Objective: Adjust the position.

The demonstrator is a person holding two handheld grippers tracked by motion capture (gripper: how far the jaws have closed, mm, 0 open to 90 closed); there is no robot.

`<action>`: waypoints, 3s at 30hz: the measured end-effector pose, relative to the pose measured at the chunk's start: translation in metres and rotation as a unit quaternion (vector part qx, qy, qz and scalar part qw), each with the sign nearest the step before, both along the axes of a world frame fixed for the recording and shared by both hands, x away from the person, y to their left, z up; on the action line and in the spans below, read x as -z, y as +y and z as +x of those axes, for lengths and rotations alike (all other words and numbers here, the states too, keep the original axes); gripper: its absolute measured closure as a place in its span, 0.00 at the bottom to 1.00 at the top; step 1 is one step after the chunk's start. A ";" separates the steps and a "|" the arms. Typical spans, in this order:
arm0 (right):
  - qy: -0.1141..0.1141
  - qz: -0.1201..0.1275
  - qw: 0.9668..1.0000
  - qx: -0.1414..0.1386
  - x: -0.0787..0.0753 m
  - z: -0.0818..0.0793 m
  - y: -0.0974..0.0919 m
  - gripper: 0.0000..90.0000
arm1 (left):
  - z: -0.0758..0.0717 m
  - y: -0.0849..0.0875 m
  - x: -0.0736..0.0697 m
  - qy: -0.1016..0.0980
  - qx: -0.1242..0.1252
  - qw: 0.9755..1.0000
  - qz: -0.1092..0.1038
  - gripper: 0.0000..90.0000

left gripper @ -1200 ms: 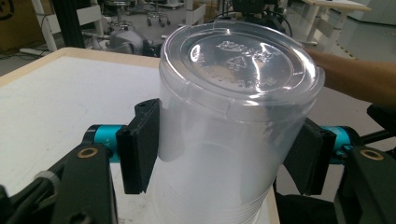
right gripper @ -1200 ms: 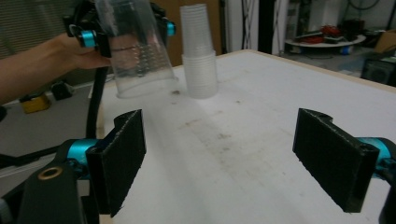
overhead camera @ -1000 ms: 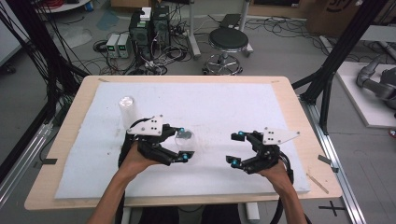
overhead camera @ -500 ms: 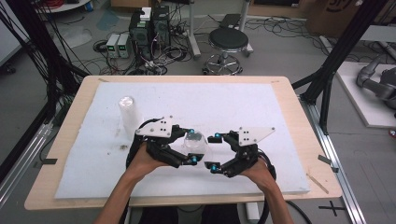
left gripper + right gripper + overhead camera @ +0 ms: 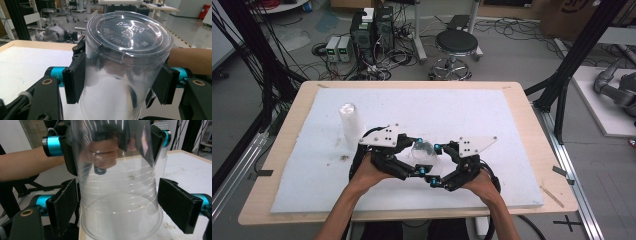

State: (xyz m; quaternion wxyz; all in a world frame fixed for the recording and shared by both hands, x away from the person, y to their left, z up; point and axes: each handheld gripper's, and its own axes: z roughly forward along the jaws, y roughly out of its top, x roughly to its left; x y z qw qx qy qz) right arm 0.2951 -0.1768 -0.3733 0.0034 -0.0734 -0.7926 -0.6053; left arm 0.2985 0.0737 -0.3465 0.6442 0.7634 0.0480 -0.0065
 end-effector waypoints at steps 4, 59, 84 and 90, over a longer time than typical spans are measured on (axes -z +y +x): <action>0.003 0.003 1.000 -0.006 0.000 0.000 0.001 0.20 | -0.001 -0.001 0.000 0.001 0.004 1.000 0.000 0.39; 0.000 -0.355 0.935 -0.010 -0.058 0.004 0.028 0.33 | 0.006 0.017 -0.025 0.009 0.002 0.944 0.330 0.11; -0.003 -0.410 0.912 -0.024 -0.064 0.009 0.052 0.33 | 0.007 -0.008 -0.031 0.004 0.020 0.940 0.341 0.13; -0.005 -0.412 0.911 -0.024 -0.064 0.009 0.052 0.33 | 0.007 -0.011 -0.029 0.005 0.024 0.939 0.344 0.18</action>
